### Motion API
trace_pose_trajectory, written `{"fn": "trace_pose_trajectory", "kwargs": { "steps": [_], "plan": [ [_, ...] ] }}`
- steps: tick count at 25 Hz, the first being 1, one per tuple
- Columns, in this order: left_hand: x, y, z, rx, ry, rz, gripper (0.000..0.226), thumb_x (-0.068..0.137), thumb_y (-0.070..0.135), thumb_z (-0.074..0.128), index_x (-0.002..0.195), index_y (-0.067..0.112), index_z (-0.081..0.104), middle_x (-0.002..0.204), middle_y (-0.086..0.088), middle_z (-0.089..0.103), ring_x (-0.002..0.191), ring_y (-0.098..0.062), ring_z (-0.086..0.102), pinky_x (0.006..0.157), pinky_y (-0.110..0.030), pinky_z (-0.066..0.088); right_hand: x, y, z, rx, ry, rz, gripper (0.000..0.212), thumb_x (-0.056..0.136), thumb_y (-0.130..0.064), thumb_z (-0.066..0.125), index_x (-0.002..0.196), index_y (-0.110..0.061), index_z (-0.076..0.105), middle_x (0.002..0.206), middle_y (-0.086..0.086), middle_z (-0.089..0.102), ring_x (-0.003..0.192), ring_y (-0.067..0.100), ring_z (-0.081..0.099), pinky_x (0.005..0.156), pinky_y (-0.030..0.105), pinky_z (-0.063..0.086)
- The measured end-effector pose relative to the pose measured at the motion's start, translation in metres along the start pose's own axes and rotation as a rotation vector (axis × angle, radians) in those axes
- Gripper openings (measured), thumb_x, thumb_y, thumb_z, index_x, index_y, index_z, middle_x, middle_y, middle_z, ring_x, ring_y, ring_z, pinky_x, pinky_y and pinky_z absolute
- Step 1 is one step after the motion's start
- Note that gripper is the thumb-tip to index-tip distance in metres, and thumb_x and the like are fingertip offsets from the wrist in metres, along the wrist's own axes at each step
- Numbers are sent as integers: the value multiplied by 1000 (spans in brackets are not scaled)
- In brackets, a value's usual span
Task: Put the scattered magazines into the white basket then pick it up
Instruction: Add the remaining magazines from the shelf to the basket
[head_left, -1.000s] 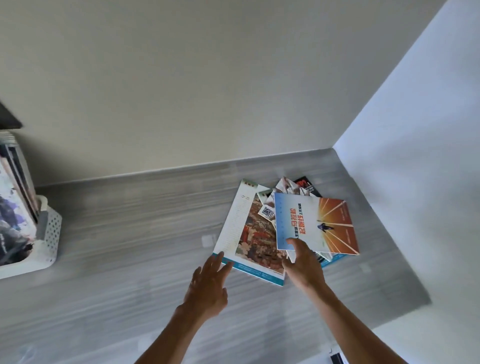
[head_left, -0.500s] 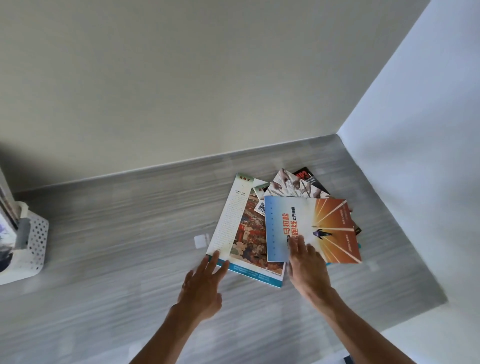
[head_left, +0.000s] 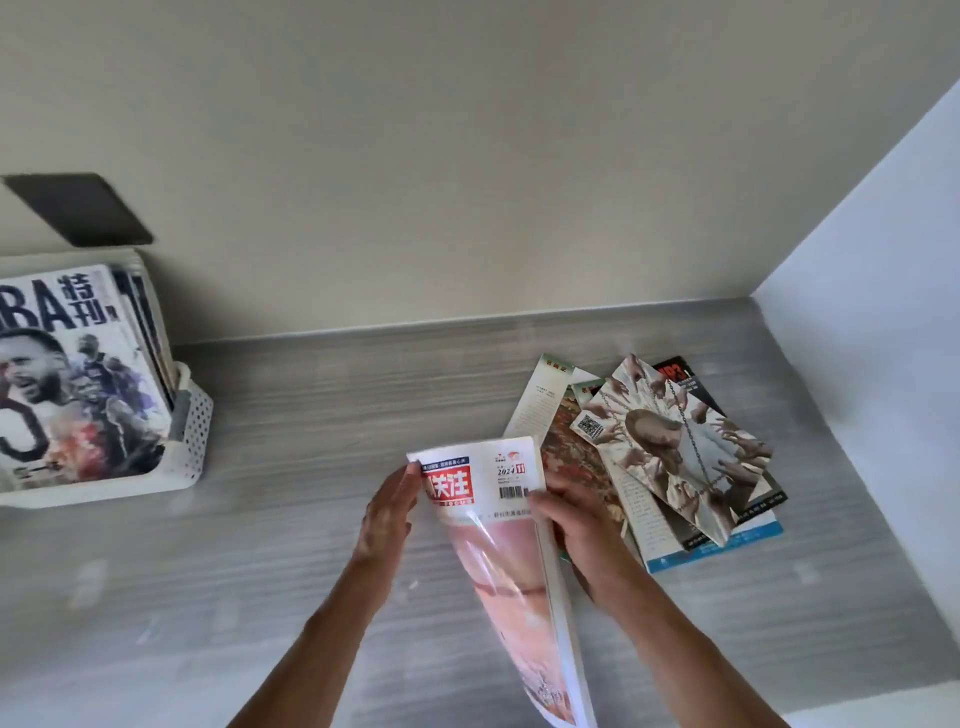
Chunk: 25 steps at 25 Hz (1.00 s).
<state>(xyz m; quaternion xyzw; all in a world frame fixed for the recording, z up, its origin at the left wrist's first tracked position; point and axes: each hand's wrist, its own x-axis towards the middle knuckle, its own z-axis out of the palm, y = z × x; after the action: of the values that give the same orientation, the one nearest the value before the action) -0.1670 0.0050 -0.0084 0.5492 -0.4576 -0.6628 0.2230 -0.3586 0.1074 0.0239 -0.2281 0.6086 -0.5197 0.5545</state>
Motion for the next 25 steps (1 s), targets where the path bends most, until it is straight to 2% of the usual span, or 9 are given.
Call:
{"fn": "trace_pose_trajectory", "kwargs": {
  "steps": [2,4,7,10,12,14,17,21,25],
  "plan": [
    [-11,6,-36,-167,-229,-52,56,83,57,63,122,18,65,118,-11,71,106,-36,68,91,-48,52,12,-12,16,200,12,19,25,81,-14,66,98,-27,79,105,1,78,91,13,74,67,24,57],
    [-23,14,-64,-286,-267,-68,54,78,40,76,121,9,65,108,-22,73,92,-42,72,80,-49,59,23,-17,33,265,-29,28,27,85,-13,65,105,-26,77,112,2,76,97,17,73,73,31,58],
    [-31,24,-88,-237,-36,92,30,87,4,65,117,3,67,105,-18,74,91,-36,71,75,-41,59,31,-15,63,-25,-155,-6,46,78,-4,66,111,-36,71,118,-5,74,113,21,67,90,39,51],
    [-39,39,-117,-170,102,288,26,90,-10,57,110,2,67,94,-13,74,83,-32,64,70,-37,56,37,-20,95,-165,-187,-139,49,76,-7,60,108,-44,69,114,-13,74,109,12,68,82,21,54],
    [-45,43,-148,-182,162,392,24,87,-10,59,102,4,71,87,-4,77,78,-27,67,67,-34,57,39,-24,123,-184,-242,-240,41,84,-11,61,114,-39,66,116,-14,73,107,7,68,81,14,53],
    [-49,37,-176,-180,213,431,24,84,-7,63,97,9,74,88,1,78,79,-19,71,69,-29,59,42,-18,148,-203,-229,-288,33,90,-4,62,109,-31,69,110,-13,75,103,6,69,82,15,53],
    [-53,1,-202,-30,298,392,39,88,-8,62,96,28,76,95,8,78,88,-10,73,79,-25,57,41,12,176,-306,-219,-237,31,93,3,59,100,-25,67,100,-11,76,97,6,70,87,24,54],
    [-53,-44,-218,124,343,340,27,92,10,60,101,33,70,99,17,76,93,-4,71,81,-32,56,39,60,186,-590,-226,-151,21,97,-6,57,106,-24,64,107,-3,74,98,15,69,88,35,53],
    [-53,-37,-236,108,383,381,32,88,14,60,98,43,71,98,15,77,90,-7,73,75,-26,57,48,56,200,-728,-196,-160,18,96,-12,60,101,-28,64,95,-11,75,87,19,71,73,24,52]
  ]
}}
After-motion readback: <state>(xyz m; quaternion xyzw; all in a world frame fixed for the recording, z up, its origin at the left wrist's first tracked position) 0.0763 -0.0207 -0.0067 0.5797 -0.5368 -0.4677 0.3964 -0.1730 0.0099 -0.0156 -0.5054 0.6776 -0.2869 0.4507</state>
